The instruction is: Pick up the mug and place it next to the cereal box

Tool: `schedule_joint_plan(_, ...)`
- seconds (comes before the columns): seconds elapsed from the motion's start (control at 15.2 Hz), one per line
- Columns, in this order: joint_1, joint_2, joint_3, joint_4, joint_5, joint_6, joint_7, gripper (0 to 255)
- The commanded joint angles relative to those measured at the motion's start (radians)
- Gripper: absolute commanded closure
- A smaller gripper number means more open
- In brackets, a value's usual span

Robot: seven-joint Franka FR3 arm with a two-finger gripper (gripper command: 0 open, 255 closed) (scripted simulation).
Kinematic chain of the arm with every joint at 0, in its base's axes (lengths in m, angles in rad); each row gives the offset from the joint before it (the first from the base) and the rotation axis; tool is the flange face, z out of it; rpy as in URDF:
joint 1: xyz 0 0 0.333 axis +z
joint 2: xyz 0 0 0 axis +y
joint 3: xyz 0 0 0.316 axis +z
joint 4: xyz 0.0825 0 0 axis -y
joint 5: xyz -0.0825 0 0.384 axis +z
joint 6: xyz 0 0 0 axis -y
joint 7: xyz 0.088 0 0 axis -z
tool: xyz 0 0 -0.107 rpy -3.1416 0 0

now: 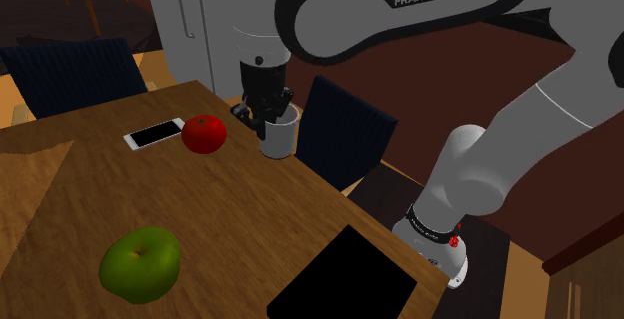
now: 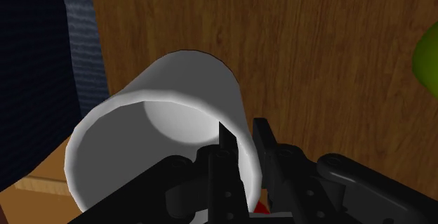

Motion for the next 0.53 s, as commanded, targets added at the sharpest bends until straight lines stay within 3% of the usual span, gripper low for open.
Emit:
schedule_joint_plan(0.0,0.021,-0.038,0.02,-0.027,0.021,-0.01,0.031,255)
schedule_joint_plan(0.2,0.058,-0.1,0.055,-0.068,0.059,-0.027,0.083,255)
schedule_joint_plan(0.46,0.06,-0.094,0.063,-0.116,0.06,0.027,0.087,255)
